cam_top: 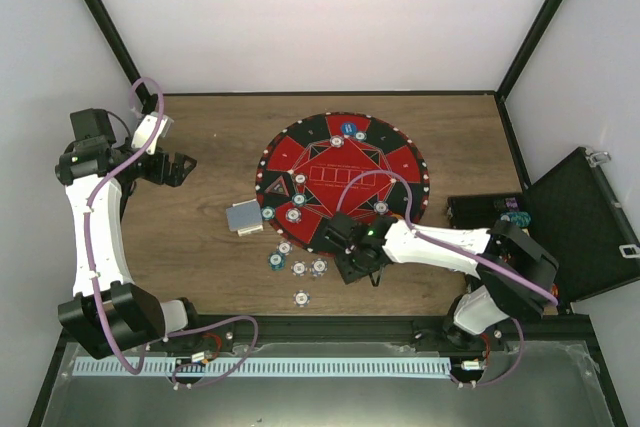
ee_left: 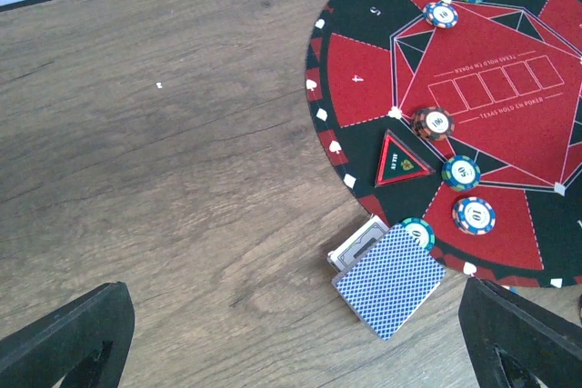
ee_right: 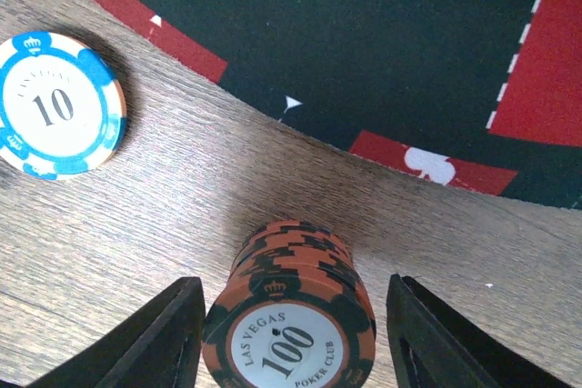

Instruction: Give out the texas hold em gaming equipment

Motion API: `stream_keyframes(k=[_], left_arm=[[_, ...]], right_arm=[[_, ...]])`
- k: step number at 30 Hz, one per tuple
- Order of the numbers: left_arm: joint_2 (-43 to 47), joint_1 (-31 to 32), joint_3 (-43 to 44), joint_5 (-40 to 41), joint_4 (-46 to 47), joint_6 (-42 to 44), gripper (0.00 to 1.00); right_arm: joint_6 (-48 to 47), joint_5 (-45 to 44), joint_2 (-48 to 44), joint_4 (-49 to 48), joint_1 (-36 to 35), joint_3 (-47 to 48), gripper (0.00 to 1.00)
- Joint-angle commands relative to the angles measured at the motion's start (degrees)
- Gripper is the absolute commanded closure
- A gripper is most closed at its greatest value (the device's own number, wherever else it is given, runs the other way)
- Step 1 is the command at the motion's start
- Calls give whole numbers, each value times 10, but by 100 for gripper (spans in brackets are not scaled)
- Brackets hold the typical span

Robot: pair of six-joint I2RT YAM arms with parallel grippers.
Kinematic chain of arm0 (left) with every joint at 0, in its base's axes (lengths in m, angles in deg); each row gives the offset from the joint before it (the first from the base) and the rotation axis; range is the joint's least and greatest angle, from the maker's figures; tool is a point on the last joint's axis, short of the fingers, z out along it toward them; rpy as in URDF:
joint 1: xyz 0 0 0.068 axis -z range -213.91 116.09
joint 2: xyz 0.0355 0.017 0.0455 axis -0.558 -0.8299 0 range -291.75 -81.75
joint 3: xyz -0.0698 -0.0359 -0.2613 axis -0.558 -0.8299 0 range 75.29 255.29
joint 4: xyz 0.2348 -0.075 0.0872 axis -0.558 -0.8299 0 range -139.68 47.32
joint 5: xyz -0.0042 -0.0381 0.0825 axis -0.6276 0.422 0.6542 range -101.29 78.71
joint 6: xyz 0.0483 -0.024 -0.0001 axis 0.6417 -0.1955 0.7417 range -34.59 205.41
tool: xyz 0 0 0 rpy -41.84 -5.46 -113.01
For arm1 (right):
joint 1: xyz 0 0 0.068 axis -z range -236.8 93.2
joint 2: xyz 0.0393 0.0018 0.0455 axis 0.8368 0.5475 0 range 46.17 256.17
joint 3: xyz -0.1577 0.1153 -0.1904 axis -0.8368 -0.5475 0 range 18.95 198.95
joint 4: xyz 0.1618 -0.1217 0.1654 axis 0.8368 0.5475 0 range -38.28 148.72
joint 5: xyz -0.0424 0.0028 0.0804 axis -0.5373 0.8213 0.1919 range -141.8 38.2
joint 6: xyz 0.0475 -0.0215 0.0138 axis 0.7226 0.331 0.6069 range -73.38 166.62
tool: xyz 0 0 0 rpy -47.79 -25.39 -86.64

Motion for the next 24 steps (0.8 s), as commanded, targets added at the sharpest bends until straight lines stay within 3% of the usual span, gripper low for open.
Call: stream_keyframes(k=[1, 11, 24], left_arm=[[5, -3, 13, -2, 3, 11, 0], [3, -3, 11, -3, 4, 11, 0], [2, -3, 7, -5, 4, 10, 0]], right_arm=[[6, -2, 5, 2, -6, 1, 44], [8, -10, -1, 4, -6, 3, 57], [4, -16, -13, 20, -6, 19, 67]])
